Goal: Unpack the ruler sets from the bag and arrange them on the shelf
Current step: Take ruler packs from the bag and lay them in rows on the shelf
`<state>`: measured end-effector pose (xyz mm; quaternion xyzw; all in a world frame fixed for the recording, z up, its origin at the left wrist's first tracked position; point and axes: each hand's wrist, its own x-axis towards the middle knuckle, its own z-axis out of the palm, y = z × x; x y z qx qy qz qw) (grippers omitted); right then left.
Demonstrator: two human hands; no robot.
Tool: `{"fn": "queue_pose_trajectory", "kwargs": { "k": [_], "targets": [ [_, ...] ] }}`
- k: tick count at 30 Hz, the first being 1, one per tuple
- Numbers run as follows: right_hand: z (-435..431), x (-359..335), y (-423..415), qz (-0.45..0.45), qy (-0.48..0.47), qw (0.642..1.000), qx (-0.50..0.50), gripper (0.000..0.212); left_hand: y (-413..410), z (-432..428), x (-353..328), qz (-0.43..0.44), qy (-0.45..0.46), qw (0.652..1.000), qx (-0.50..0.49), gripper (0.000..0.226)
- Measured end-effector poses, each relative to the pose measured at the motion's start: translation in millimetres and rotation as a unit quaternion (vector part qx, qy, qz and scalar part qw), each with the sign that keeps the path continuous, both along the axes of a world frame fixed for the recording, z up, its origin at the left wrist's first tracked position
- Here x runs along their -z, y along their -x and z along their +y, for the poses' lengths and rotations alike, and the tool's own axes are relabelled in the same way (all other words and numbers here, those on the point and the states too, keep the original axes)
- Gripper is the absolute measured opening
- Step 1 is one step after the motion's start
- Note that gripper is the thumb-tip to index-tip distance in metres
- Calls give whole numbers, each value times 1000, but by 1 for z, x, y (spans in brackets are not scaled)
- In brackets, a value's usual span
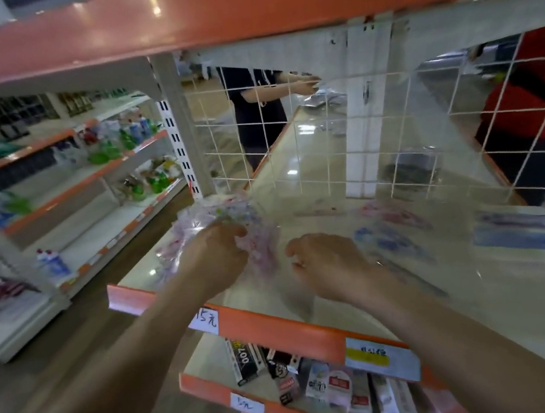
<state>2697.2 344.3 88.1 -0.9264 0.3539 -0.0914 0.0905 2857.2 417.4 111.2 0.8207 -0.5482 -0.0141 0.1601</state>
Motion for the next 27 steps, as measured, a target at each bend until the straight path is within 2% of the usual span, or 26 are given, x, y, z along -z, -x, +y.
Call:
{"fn": "queue_pose_trajectory", "kwargs": {
  "k": [4,11,18,27],
  "targets": [
    [17,14,-18,-44,-15,999,23,44,-4,13,7,6,0,1000,-22,36],
    [24,28,-42,-63,8,995,70,53,-5,18,18,25,-14,999,-21,36],
    [22,29,-46,-79,-50,994,60,34,-10,18,23,36,-8,999,-19,35],
    [30,39,-40,-143,-74,981,106,33,-18,12,26,54,12,998,-22,33]
  ]
}}
